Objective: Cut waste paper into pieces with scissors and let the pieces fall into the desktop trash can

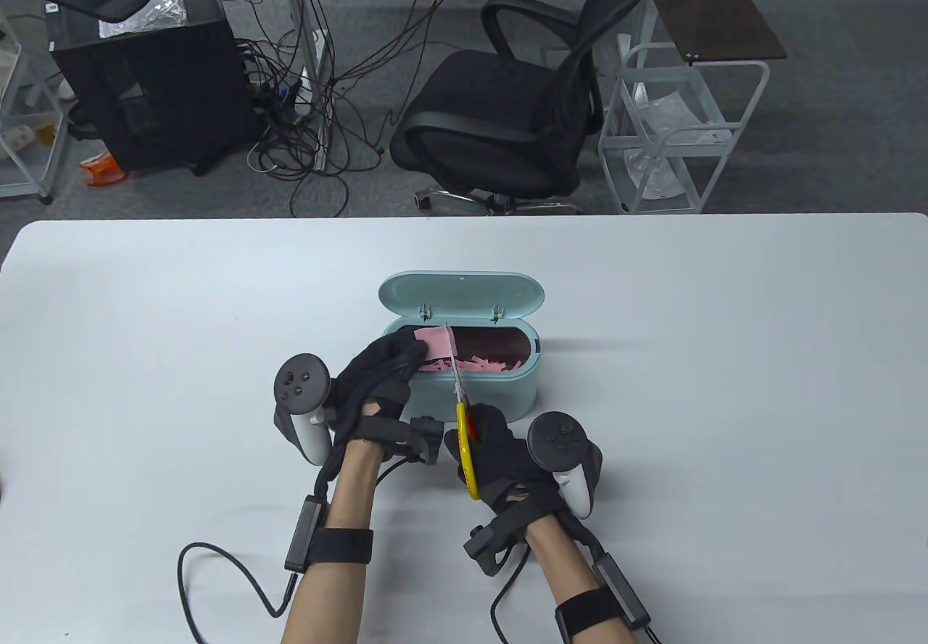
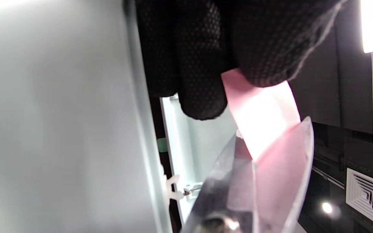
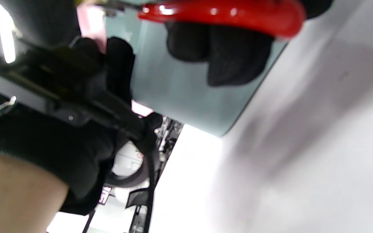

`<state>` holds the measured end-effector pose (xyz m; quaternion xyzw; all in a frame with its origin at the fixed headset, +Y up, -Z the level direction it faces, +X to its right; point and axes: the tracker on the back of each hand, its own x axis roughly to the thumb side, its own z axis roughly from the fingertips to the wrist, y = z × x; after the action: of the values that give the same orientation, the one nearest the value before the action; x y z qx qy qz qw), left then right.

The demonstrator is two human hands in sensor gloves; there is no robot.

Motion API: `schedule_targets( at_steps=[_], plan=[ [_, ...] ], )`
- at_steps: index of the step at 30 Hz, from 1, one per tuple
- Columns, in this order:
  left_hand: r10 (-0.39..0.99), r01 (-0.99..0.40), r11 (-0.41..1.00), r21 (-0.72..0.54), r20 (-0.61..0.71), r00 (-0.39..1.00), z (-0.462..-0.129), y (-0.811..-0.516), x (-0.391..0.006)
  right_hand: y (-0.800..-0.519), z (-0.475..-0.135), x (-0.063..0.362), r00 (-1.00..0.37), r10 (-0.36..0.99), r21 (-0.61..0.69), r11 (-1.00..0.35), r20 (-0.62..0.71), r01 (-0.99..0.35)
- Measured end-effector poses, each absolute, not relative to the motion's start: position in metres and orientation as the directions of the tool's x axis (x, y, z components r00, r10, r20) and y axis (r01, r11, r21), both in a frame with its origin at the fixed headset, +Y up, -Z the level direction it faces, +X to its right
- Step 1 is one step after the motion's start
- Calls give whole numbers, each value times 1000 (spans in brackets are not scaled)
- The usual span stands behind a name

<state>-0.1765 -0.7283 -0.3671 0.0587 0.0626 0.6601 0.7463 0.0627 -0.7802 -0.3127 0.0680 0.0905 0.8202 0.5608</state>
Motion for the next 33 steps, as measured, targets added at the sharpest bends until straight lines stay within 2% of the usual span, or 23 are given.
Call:
schedule_targets(
  at_steps=[26,29,33],
  plan=[
    [982,-971,188,149,8,191,-370,-728,-175,-775,-317,65,-305,952,193,-301,10,-934],
    [971,-962,232,141,16,237,-370,-726,-173,-774,-317,65,-284,958,228,-270,-29,-935],
    [961,-951,271,147,23,277,-369,-725,-170,-774,-317,66,-329,944,262,-310,-33,-914]
  ],
)
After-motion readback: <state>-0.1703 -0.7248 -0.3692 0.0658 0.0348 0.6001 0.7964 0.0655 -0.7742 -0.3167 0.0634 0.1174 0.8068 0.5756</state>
